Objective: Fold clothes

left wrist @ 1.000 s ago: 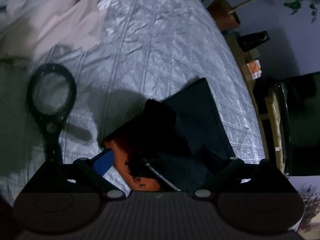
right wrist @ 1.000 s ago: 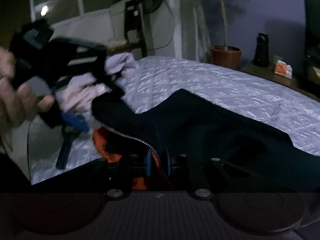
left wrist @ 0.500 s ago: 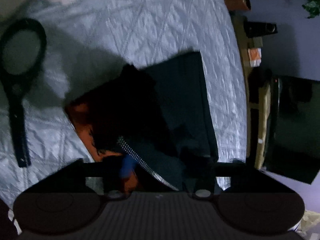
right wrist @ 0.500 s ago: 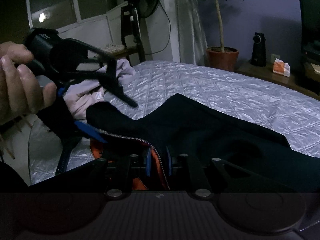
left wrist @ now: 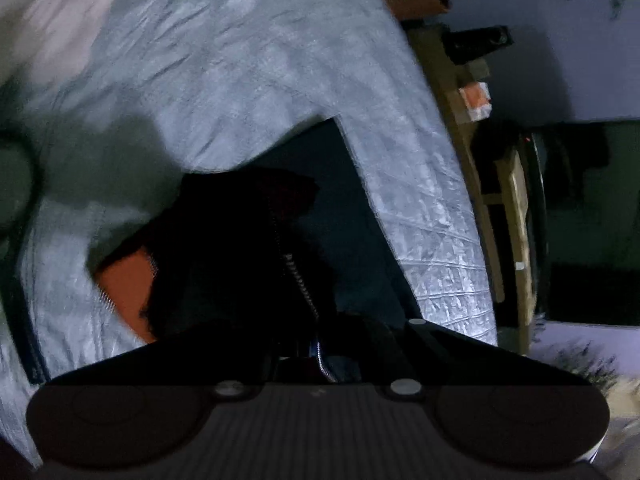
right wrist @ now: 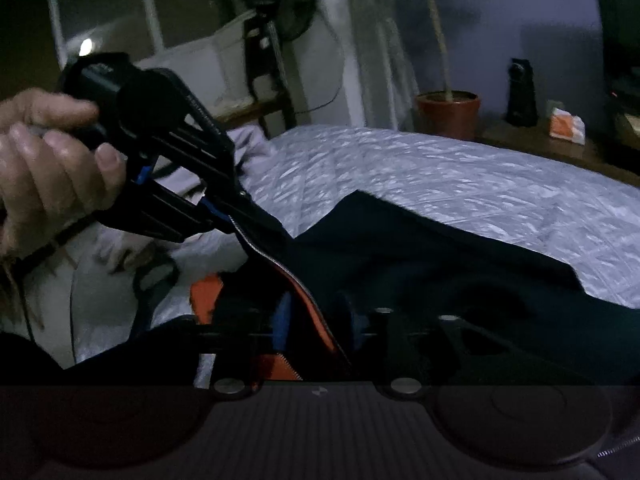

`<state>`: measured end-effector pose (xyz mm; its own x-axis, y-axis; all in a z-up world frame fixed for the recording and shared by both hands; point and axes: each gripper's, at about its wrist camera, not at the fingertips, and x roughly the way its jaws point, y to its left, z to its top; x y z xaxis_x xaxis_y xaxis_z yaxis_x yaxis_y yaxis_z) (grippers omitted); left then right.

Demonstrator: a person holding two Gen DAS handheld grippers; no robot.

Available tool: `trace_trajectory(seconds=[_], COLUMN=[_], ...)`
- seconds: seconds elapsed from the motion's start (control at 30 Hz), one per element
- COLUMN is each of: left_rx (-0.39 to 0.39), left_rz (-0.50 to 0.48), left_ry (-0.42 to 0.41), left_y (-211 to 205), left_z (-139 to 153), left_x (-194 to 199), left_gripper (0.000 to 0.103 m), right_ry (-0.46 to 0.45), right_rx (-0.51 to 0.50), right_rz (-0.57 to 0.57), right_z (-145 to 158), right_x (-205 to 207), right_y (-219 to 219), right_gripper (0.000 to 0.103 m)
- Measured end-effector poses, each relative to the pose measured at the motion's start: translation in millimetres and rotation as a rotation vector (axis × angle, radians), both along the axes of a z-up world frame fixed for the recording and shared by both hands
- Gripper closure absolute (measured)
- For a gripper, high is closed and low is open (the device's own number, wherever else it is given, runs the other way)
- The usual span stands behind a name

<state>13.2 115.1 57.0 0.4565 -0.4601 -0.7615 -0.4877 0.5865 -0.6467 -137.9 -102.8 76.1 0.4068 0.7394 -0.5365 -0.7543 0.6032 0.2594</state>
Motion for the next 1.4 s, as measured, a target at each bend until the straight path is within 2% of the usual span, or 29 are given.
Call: trace_trajectory(seconds=[0.03,0.1,0.17,0.23,0.27,0.3,0.4,0.5,0.53,0.57,0.6,0.67,0.77,0.87,0.97,1.03,1.17,1.23,1.3,1.4], left_rx=[0.015,0.054,0.09,0.119,0.135,0.152,0.207,0.287,0.29,0.293,0.296,0.286,0.253,0.182,0.12,0.111,0.135,0.106,0.091,0.108], left_rz=[-0.017,-0.058,-0.11,-0.159,-0.18,-0.208,-0.279,-0.28,-0.258,-0.235,-0.213,-0.165,-0.137,-0.109,-0.099,-0.099,-0.124,-0.096,-0.092,-0.137], left_ry=[-0.027,-0.095,-0.186,-0.292,-0.347,-0.405,-0.58,-0.578,-0.483,-0.389,-0.294,-0.15,-0.084,-0.084,-0.109,-0.106,0.027,0.107,0.124,0.112], left_y=[-3.9,-13.9,-26.3,-37.9,-43.1,-48.3,-59.8,-50.4,-41.6,-32.8,-24.0,-6.2,8.4,18.6,20.3,16.7,14.7,19.6,18.9,10.6], left_z=[7.3,25.5,48.6,74.0,87.2,98.7,127.8,107.1,84.3,61.4,38.6,-1.8,-27.2,-22.4,-0.8,7.7,-22.4,-44.2,-51.9,-48.0], left_x=[7.8,26.7,46.7,59.2,62.6,60.2,45.7,23.0,21.5,19.9,18.3,0.2,-31.0,-44.1,-45.4,-49.5,-53.9,-63.0,-71.2,-74.3], left_gripper=[0.101,0.101,0.101,0.101,0.101,0.101,0.101,0.101,0.101,0.101,0.101,0.101,0.101,0.101,0.101,0.101,0.1,0.1,0.1,0.1], right_ry=[0.011,0.028,0.03,0.044,0.071,0.071,0.103,0.225,0.259,0.241,0.247,0.258,0.277,0.301,0.332,0.329,0.282,0.282,0.289,0.309], right_rx=[0.033,0.119,0.188,0.213,0.202,0.147,-0.015,-0.092,-0.114,-0.11,-0.116,-0.106,-0.088,-0.067,-0.04,-0.046,-0.098,-0.104,-0.102,-0.09], right_rz=[-0.018,-0.035,0.0,0.052,0.089,0.089,0.045,0.016,0.012,0.016,0.019,0.016,0.013,0.004,-0.006,-0.001,0.024,0.028,0.032,0.031], right_z=[2.1,6.9,11.2,11.2,7.8,3.8,-13.6,-34.1,-40.2,-40.1,-40.4,-41.9,-42.9,-42.5,-44.3,-43.0,-40.1,-39.5,-39.0,-39.7], right_x=[2.3,5.0,3.7,1.6,1.7,1.4,6.9,18.1,19.8,18.0,17.5,16.8,19.6,24.7,29.3,30.0,23.4,22.4,22.4,23.7], right_y=[-6.0,-18.7,-26.3,-24.7,-20.2,-14.1,-0.4,0.8,1.1,-0.4,-0.2,-3.6,-5.7,-7.0,-11.0,-12.9,-8.8,-9.7,-13.8,-18.4], right_gripper=[0.045,0.045,0.045,0.045,0.046,0.046,0.043,0.04,0.04,0.035,0.035,0.035,0.035,0.035,0.035,0.035,0.034,0.034,0.034,0.033])
